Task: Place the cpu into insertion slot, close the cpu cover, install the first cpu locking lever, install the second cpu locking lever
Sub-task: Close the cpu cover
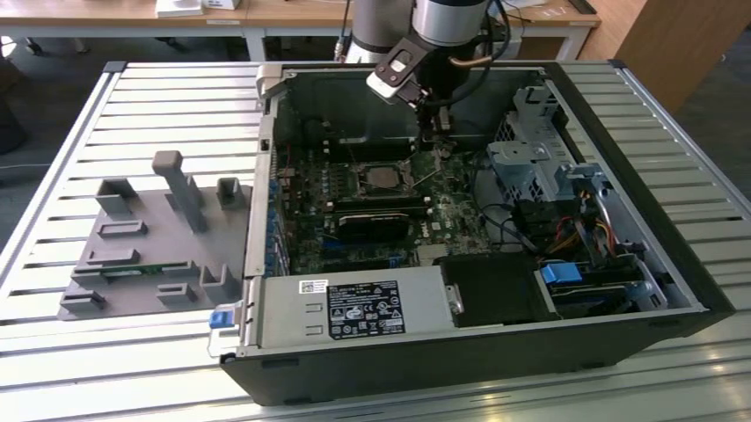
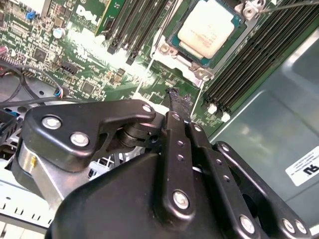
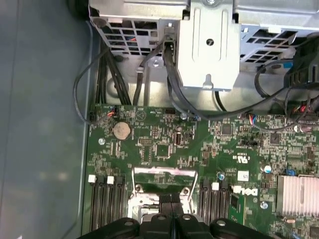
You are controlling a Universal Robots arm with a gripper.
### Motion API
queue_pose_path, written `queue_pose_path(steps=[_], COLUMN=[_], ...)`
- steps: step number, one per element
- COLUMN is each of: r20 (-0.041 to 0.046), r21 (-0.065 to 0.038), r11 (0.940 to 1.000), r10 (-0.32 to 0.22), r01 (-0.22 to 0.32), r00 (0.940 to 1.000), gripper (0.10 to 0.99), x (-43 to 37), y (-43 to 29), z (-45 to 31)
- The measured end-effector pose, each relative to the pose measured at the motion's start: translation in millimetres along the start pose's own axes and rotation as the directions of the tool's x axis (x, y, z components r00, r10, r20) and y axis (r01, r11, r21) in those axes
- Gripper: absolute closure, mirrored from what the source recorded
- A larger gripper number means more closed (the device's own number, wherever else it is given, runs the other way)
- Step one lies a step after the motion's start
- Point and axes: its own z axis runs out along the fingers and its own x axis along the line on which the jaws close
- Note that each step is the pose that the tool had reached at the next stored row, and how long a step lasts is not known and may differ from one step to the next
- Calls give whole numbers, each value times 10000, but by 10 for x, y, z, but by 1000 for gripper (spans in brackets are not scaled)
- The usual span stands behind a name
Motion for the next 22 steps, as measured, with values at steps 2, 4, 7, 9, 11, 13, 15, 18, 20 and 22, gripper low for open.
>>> queue_pose_path(steps=[2, 4, 7, 9, 11, 13, 15, 18, 20, 22], r20=[12, 23, 37, 44, 51, 65, 78, 107, 144, 193], r21=[0, 0, 1, 1, 1, 2, 2, 4, 5, 6], r11=[10000, 10000, 10000, 10000, 10000, 10000, 10000, 10000, 10000, 10000], r10=[0, 0, 1, 1, 0, 0, 3, 3, 3, 2], r01=[0, 0, -1, -1, 0, 0, -3, -3, -3, -2], r00=[10000, 10000, 10000, 10000, 10000, 10000, 10000, 9999, 9999, 9998], gripper=[980, 980, 980, 980, 980, 980, 980, 980, 980, 980], x=[0, 0, -2, -2, -3, -4, -5, -5, -5, -4], y=[8, 16, 40, 56, 73, 93, 111, 131, 144, 162], z=[1, 5, 12, 18, 24, 30, 35, 43, 47, 51])
